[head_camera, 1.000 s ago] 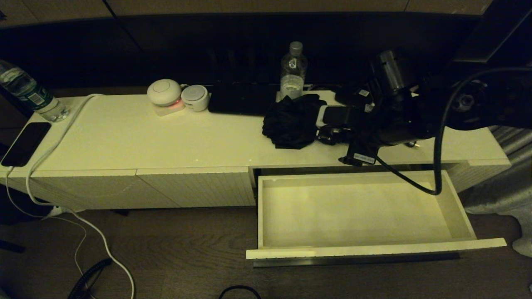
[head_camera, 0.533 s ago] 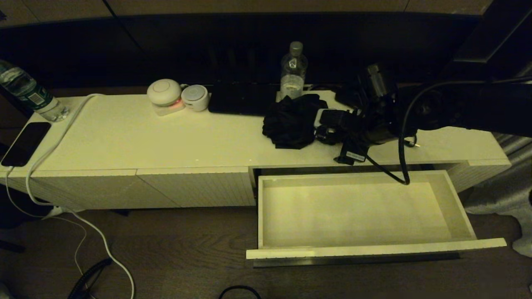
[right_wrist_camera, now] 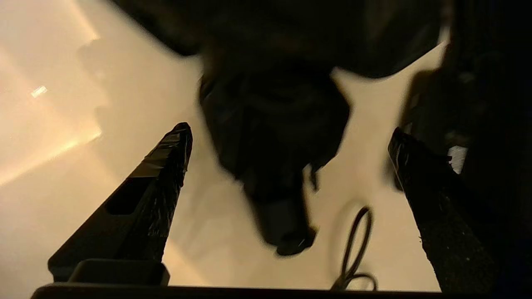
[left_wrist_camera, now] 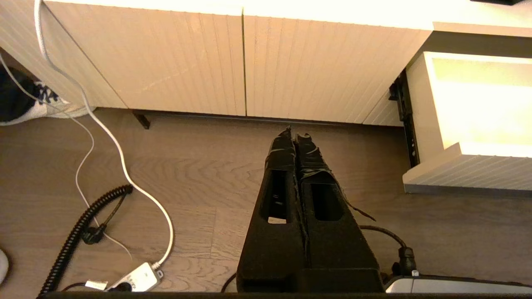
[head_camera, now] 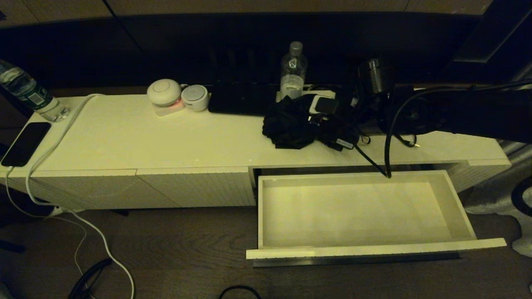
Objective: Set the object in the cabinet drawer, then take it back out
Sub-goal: Put the umbrella in the drawer
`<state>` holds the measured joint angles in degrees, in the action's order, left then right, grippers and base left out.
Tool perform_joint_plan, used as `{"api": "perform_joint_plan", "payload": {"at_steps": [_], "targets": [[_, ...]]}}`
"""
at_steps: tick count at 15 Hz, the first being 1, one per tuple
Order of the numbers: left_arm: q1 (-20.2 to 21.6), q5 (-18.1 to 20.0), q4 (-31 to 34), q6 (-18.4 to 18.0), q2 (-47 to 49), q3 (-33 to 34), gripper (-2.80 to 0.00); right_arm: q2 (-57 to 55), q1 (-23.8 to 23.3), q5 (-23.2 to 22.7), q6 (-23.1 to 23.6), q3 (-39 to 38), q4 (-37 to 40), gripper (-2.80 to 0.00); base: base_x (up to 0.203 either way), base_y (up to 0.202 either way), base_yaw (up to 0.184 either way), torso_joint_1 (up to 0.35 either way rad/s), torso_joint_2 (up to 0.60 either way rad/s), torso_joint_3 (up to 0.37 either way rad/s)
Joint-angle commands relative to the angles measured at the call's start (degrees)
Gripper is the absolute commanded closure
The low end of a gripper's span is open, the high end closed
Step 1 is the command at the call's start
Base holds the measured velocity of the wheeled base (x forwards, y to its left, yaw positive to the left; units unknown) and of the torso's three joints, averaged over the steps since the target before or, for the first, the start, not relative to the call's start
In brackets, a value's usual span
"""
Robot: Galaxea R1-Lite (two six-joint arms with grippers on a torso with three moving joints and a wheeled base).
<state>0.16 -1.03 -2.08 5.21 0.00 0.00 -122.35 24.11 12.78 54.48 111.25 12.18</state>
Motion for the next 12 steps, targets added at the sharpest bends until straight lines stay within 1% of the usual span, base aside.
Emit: {"api": "perform_joint_plan", "payload": {"at_steps": [1,5,6,9,12], "targets": [[0.02,-0.02,-0.02,0.06,-0.09,0.00,0.00,-1.42,-0.08,0.36,1.88,-0.07,-3.30,-2.80,0.000,0.000,0.000,0.000,0.00,0.000],[0.02,-0.02,-0.02,0.06,-0.09,0.00,0.00,-5.32,-1.14,0.45,3.79,-0.07,-12.75,-2.80,0.000,0.000,0.000,0.000,0.00,0.000],[0.02,-0.02,-0.02,0.06,-0.09,0.00,0.00,-6.00,-1.41,0.48,5.45,-0.13,-14.78,-2.80,0.000,0.000,0.000,0.000,0.00,0.000],[0.02,-0.02,-0.02,0.06,-0.09,0.01,0.00,-7.21,-1.60,0.49,5.82,-0.14,-16.64,-2.80,0.000,0.000,0.000,0.000,0.00,0.000],[0.02,-0.02,-0.02,0.06,-0.09,0.00,0.00,-7.03,-1.79,0.50,5.63,-0.15,-16.85,-2.80,0.000,0.000,0.000,0.000,0.00,0.000]]}}
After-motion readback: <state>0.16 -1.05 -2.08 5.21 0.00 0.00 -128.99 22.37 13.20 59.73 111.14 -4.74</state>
